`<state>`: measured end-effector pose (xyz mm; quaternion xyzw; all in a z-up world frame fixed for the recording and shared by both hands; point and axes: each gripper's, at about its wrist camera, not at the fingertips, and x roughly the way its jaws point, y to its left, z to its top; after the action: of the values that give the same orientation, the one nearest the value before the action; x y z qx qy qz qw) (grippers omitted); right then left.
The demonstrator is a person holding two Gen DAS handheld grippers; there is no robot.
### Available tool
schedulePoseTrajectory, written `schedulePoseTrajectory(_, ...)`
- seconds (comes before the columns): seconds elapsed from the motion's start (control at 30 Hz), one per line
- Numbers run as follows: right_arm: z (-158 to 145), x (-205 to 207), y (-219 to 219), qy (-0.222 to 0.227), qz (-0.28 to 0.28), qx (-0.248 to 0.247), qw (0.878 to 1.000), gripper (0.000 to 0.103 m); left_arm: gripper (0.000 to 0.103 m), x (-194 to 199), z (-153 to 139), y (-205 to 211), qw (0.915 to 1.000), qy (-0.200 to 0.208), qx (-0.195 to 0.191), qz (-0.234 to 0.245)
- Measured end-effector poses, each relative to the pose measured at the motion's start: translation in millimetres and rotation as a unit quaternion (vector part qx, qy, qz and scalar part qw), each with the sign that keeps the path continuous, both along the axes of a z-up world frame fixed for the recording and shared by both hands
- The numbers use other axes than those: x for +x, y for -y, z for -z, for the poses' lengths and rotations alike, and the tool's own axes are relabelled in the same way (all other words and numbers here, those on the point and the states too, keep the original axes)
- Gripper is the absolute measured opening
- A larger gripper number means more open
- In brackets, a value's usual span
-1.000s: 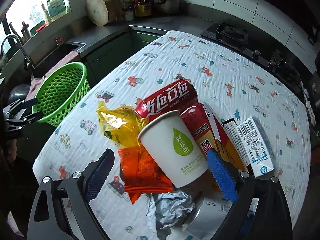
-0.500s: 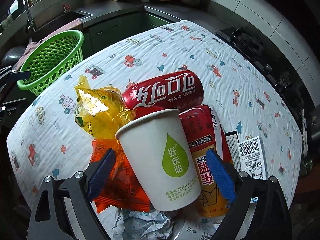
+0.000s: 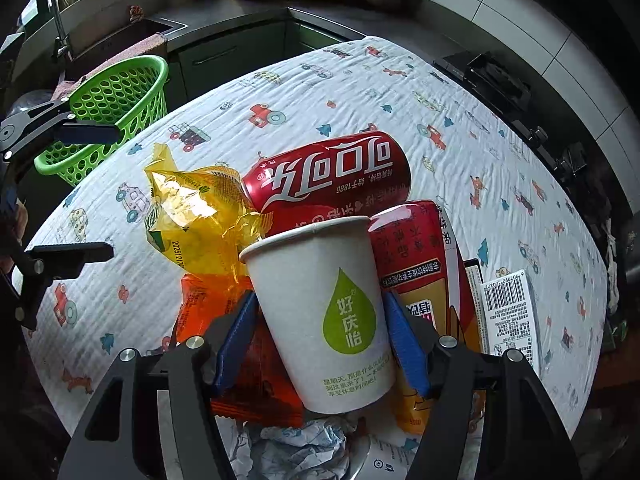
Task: Collect trash
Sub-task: 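Grasp the white paper cup with the right tool while the left tool grasps the yellow snack bag, then drop the yellow bag into the green basket with the left tool while the right tool drops the white cup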
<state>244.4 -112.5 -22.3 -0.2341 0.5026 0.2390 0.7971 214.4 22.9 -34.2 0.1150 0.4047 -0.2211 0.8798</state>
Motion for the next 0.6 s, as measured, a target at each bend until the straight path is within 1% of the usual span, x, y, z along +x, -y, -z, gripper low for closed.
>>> schedulePoseTrajectory(0.13,-7.0,-2.7,8.6,0.001,0.013,0.019,1.0,0.062,0.092,11.3,6.0,14.1,0.9995,0.003,0.009,0.031)
schedulePoseTrajectory(0.23,-11.5,-3.3,15.5,-0.004,0.022,0.035,0.999,0.062,0.092,19.1,10.5,20.9,0.9989,0.004,0.017,0.043)
schedulePoseTrajectory(0.37,-15.9,-5.4,22.4,-0.007,0.03,0.049,0.998,0.062,0.089,25.4,12.7,26.3,0.9983,0.007,0.01,0.058)
schedulePoseTrajectory(0.43,-17.1,-7.0,25.0,-0.006,0.034,0.051,0.998,0.062,0.072,26.0,14.4,28.1,0.9979,0.005,0.009,0.063)
schedulePoseTrajectory(0.5,-18.4,-8.3,27.1,-0.006,0.037,0.054,0.998,0.062,0.061,26.8,16.3,28.9,0.9979,-0.001,0.005,0.064)
schedulePoseTrajectory(0.6,-20.0,-10.6,29.5,-0.004,0.042,0.057,0.997,0.062,0.052,22.2,14.3,27.6,0.9981,0.011,0.001,0.06)
